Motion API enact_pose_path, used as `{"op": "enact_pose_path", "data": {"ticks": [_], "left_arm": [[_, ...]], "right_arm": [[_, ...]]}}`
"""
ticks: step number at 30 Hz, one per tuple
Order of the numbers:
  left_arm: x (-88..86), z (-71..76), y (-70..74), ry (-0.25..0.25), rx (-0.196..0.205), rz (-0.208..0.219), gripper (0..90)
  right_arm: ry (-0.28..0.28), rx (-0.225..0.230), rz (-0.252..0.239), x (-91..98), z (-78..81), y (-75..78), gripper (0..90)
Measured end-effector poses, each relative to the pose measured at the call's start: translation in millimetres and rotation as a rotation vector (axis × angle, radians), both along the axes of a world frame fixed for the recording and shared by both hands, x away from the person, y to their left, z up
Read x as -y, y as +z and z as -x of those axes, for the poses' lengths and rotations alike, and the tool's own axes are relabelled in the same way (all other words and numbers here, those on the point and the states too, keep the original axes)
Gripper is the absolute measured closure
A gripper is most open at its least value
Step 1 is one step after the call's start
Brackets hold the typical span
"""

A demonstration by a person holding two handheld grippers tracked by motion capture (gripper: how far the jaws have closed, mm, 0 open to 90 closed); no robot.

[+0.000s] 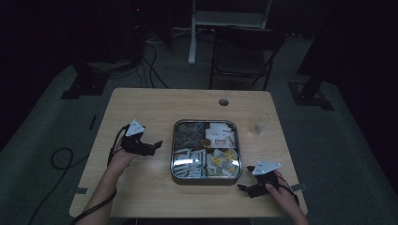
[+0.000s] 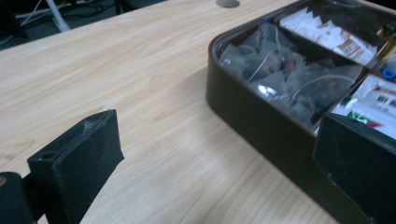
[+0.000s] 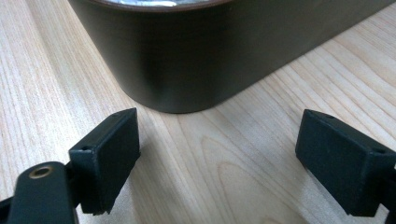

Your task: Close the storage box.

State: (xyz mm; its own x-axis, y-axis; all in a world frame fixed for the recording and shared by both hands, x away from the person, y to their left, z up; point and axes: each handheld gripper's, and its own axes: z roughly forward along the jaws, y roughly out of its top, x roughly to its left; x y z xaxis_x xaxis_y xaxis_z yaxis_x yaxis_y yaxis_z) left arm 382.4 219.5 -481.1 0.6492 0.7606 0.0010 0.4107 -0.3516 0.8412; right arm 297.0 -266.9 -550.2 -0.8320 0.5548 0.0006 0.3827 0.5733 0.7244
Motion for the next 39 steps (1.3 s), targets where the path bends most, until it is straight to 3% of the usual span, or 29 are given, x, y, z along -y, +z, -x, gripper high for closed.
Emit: {"op": "enact_pose_path", "data": {"ticks": [18, 27, 39], "left_arm": [[-28.4, 16.8, -28.8, 0.048, -0.052, -0.008, 1.7], [-45.5, 33.5, -42.2, 0.090, -0.071, -0.021, 1.6], [-66.9, 57.4, -48.9, 0.158, -0.091, -0.019, 1.7]], "right_arm": [[0.000, 0.000, 0.000, 0.0, 0.0, 0.0, 13.3], [0.000, 0.000, 0.000, 0.0, -0.1, 0.0, 13.3], [0.000, 0.000, -0.001, 0.0, 0.0, -0.1, 13.3]]}}
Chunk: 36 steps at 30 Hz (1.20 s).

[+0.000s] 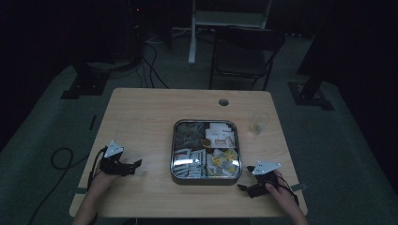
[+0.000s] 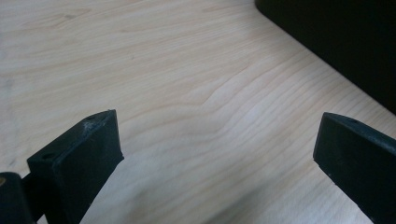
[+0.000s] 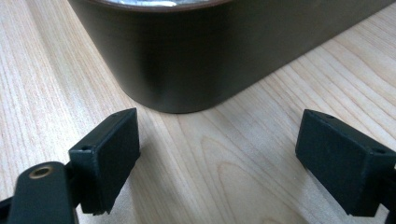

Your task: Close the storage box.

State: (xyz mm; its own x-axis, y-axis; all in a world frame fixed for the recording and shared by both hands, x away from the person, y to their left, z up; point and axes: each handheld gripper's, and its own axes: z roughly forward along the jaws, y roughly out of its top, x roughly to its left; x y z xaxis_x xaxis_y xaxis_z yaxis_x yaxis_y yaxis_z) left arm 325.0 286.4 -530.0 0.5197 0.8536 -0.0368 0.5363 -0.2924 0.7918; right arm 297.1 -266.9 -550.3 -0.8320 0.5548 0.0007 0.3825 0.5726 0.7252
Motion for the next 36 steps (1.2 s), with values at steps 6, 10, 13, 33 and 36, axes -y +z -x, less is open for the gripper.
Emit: {"op": "enact_pose_path", "data": {"ticks": [6, 10, 13, 33, 36], "left_arm": [[-11.1, 11.9, -2.4, 0.036, -0.014, -0.014, 1.7], [-19.1, 20.0, -5.2, 0.084, -0.016, -0.017, 1.7], [-24.5, 25.5, -7.1, 0.103, -0.024, -0.016, 1.7], [-34.5, 53.9, -9.2, 0.289, -0.045, -0.058, 1.7], [-35.8, 53.7, -11.1, 0.333, -0.065, -0.084, 1.7]], "right_arm": [[-0.001, 0.001, 0.001, 0.0, -0.3, -0.1, 12.8], [-0.003, -0.001, 0.001, 0.0, -0.1, 0.0, 12.7], [-0.003, -0.001, 0.001, -0.1, -0.1, 0.0, 12.7], [-0.012, -0.002, 0.003, 0.0, -0.3, 0.0, 12.0], [-0.015, -0.002, 0.004, 0.2, -0.3, 0.0, 12.0]]}}
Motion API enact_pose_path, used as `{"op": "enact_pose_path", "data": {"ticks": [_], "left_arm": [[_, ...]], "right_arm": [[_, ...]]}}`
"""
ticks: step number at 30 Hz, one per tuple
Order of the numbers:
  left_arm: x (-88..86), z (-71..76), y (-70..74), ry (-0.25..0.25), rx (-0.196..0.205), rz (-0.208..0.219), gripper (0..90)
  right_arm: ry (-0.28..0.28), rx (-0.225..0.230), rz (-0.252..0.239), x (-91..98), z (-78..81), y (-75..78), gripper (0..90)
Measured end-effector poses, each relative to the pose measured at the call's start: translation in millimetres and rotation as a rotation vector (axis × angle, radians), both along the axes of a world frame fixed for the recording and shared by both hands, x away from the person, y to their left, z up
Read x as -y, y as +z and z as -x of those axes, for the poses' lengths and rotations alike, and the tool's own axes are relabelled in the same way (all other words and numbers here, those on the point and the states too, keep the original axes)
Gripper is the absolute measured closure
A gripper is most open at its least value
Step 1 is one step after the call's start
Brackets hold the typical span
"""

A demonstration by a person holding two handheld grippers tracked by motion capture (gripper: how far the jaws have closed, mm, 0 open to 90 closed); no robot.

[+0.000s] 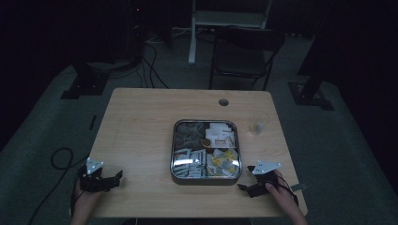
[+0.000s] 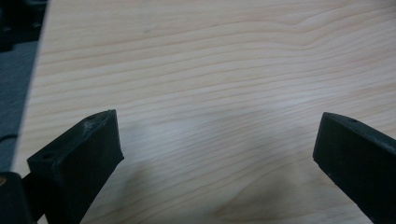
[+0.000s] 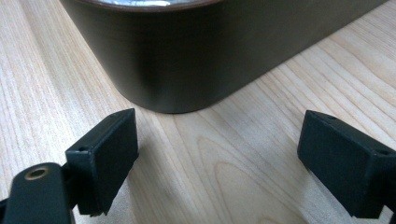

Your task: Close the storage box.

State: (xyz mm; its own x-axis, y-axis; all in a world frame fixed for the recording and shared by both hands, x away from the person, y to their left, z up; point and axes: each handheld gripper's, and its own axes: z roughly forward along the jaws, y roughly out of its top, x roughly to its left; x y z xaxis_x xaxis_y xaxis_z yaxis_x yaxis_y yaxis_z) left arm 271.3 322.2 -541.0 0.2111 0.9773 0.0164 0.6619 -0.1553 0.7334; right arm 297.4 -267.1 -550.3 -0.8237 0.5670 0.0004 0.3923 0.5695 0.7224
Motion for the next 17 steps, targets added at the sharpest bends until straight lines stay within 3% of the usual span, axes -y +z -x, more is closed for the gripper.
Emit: {"op": "enact_pose_path", "data": {"ticks": [4, 7, 17], "left_arm": [[-0.1, 0.6, -1.9, 0.047, 0.021, -0.024, 1.8], [0.1, -0.2, -3.1, 0.057, 0.015, -0.044, 1.8], [-1.4, -1.0, -3.4, 0.064, 0.001, -0.028, 1.8]], "right_arm": [[-0.001, 0.000, 0.000, 0.0, 0.0, 0.0, 11.9], [-0.012, 0.000, -0.002, 0.2, 0.0, -0.1, 11.9], [-0.027, -0.001, -0.001, 0.7, 0.3, 0.0, 11.9]]}}
